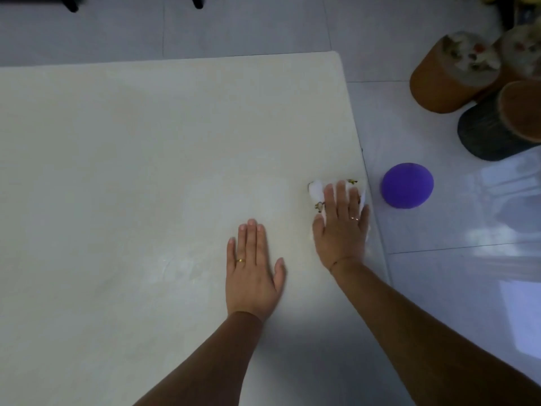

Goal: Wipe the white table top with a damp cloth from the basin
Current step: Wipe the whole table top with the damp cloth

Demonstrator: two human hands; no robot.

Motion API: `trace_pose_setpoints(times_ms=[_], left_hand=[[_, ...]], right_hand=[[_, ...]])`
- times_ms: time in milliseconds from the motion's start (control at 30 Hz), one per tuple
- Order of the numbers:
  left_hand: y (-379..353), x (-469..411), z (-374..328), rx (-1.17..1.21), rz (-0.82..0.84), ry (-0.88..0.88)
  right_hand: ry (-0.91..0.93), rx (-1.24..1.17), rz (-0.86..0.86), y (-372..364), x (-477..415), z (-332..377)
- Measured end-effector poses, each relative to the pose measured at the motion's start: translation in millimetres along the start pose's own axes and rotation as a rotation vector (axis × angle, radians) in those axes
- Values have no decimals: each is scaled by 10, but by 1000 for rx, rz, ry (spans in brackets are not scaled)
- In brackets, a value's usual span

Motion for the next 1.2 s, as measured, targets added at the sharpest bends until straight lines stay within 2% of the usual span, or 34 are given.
trace_pose_setpoints(times_ms=[33, 100, 167, 233, 333, 433, 533, 600, 667, 767, 833, 900, 1000, 1100, 1133, 1200], left_hand=[[0, 0, 1, -8, 2, -3], [2, 4, 4, -17, -3, -6], [3, 2, 4, -7, -9, -9], [-3, 1, 4, 6, -20, -9], [-16, 1, -1, 9, -33, -1], [-28, 1, -4, 5, -41, 0], [-42, 9, -4, 11, -56, 6], [-41, 13, -3, 17, -63, 8], [-37, 14, -4, 13, -82, 5], [-39, 24, -14, 4, -111, 7], [-42, 32, -21, -25, -130, 5], [-39, 36, -37, -60, -148, -15], [-16, 62, -79, -82, -158, -45], [-24, 96, -136, -77, -173, -38], [-33, 116, -157, -72, -176, -19], [-56, 171, -214, -59, -170, 12]], right_hand=[[2, 0, 7, -26, 123, 107], [119, 35, 25, -73, 368, 222], [294, 56, 30, -72, 515, 115], [378, 39, 19, -54, 567, -107], [165, -12, -3, -28, 664, -291], [-13, 9, -54, -63, 933, -72], [131, 3, -37, -119, 1258, 90], [319, 9, -33, -151, 1373, -71], [408, 15, -24, -135, 1401, -346], [229, 23, -30, -81, 1485, -579], [39, 9, -57, -70, 1634, -467], [-20, -21, -71, -122, 1873, -282], [219, -55, -4, -235, 2363, -197], [474, -51, 14, -255, 2600, -551], [482, -32, 11, -235, 2606, -702], [332, -15, -10, -174, 2582, -995]])
Point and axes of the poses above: each hand's wrist, its own x-axis away from the middle knuckle, its own y-axis out of the back of the hand, z = x × y, the point moved 1 cm from there along -x, towards the middle knuckle, and after that the axes turned 7 degrees about -z, right-handed, at the moved point
